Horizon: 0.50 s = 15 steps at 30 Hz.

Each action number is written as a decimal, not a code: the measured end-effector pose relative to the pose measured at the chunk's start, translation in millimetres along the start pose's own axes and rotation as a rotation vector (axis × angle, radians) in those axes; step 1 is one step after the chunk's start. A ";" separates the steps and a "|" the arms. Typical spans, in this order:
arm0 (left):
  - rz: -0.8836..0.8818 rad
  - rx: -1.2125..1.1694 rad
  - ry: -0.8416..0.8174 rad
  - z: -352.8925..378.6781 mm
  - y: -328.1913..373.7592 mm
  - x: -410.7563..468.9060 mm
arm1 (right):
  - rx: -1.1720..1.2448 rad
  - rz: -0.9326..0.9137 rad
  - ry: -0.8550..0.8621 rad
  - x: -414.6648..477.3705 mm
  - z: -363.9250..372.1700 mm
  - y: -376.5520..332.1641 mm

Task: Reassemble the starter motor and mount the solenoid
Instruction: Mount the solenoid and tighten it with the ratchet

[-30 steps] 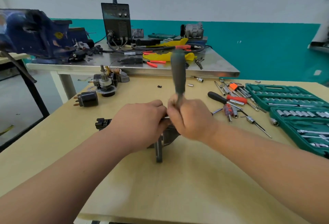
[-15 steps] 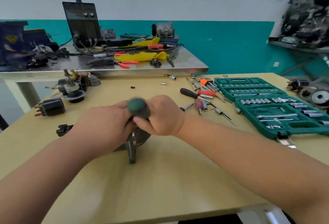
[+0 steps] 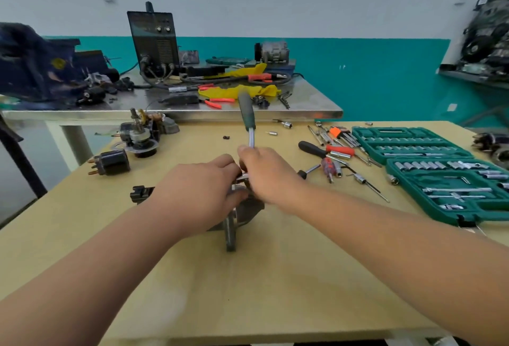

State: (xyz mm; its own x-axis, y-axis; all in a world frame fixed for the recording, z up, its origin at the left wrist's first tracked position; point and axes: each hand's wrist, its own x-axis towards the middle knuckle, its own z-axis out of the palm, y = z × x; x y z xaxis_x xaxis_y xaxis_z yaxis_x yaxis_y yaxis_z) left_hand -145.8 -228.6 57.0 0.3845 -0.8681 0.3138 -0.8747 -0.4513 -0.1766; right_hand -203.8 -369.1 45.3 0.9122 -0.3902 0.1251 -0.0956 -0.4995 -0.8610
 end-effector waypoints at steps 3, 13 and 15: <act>0.010 0.000 -0.012 3.4 1.1 1.7 | 0.011 0.241 -0.156 0.8 0.3 3.3; 0.004 0.031 -0.050 2.5 0.2 2.8 | 0.176 0.279 -0.030 4.6 2.1 2.3; 0.018 0.053 -0.056 2.5 0.4 3.8 | -0.163 0.021 -0.022 6.0 0.3 8.9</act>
State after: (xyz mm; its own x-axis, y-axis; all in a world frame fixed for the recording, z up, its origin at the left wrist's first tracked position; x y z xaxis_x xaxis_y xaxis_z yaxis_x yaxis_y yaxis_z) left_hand -144.0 -232.5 55.8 0.3864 -0.8856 0.2578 -0.8653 -0.4448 -0.2310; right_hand -199.1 -375.7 38.2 0.9177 -0.3856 0.0956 -0.1765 -0.6112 -0.7715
